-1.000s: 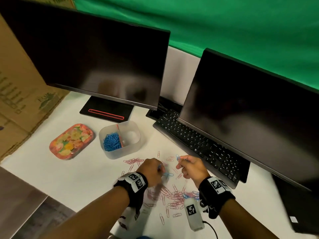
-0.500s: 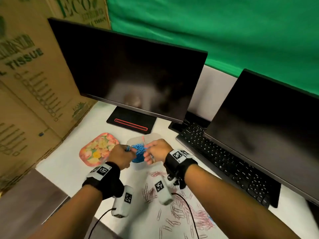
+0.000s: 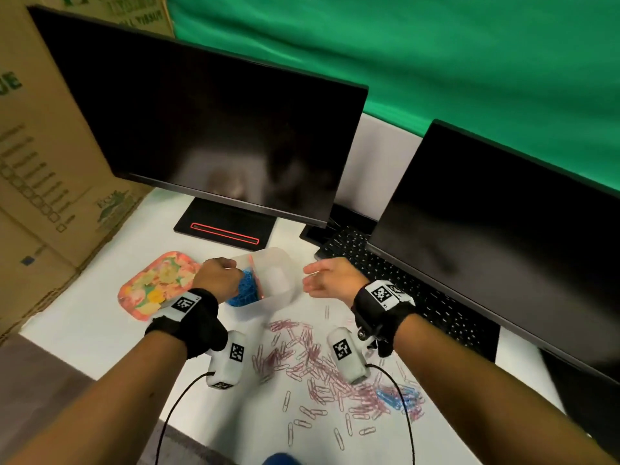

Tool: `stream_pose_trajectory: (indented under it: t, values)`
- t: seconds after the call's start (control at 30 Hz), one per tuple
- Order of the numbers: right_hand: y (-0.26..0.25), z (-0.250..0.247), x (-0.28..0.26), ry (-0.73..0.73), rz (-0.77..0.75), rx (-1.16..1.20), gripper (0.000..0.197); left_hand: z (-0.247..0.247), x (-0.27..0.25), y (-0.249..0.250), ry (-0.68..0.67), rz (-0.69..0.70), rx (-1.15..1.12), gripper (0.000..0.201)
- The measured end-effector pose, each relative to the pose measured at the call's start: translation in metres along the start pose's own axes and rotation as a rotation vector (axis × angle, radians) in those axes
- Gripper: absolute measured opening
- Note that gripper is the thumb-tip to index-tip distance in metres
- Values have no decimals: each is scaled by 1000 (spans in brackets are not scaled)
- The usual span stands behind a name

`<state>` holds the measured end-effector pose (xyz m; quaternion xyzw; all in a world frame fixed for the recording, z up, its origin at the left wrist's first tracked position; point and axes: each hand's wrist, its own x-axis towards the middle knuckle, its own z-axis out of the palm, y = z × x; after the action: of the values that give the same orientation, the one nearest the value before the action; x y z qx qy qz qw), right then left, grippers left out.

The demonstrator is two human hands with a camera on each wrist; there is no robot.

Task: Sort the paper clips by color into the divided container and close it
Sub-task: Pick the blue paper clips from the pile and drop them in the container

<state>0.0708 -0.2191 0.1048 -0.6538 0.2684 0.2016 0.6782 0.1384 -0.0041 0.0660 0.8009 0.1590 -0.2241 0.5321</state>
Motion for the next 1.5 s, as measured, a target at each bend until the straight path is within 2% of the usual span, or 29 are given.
stream_pose_trajectory:
  t: [0.1,0.2,0.3,0.37,0.43,0.53,0.63,0.83,1.1,1.2,1.3,1.4,1.5]
  values:
    - [34,-58,-31,160,-37,-252,21,13,-8,3,27,149,174,24]
    - [82,-108,-52,313,8,-515,24,39,-24,3,96,288,304,28]
    - [127,-138,-65,361,86,-964,28,68,-43,2,126,403,413,29]
    - [150,-146,-75,380,81,-1097,31,93,-61,0,16,532,469,25]
    - [168,-148,-84,358,72,-1098,28,123,-84,-6,-189,647,550,18]
    - [185,-146,-91,271,50,-1141,26,171,-118,-25,-488,741,744,16]
    - [197,-142,-92,252,8,-1181,29,208,-137,-51,-627,771,942,21]
    - [205,-147,-90,266,-46,-1126,17,236,-144,-73,-636,825,1197,31]
    - [210,-167,-88,340,-67,-829,4,236,-133,-70,-552,781,1236,22]
    - [212,-174,-87,359,-59,-690,10,236,-129,-72,-559,752,1240,23]
    - [213,-179,-88,356,-54,-605,23,234,-126,-75,-550,732,1162,22]
    - [213,-185,-90,307,-47,-477,23,232,-126,-76,-561,692,1004,14]
    - [210,-187,-93,249,-43,-333,26,231,-124,-77,-549,632,783,18]
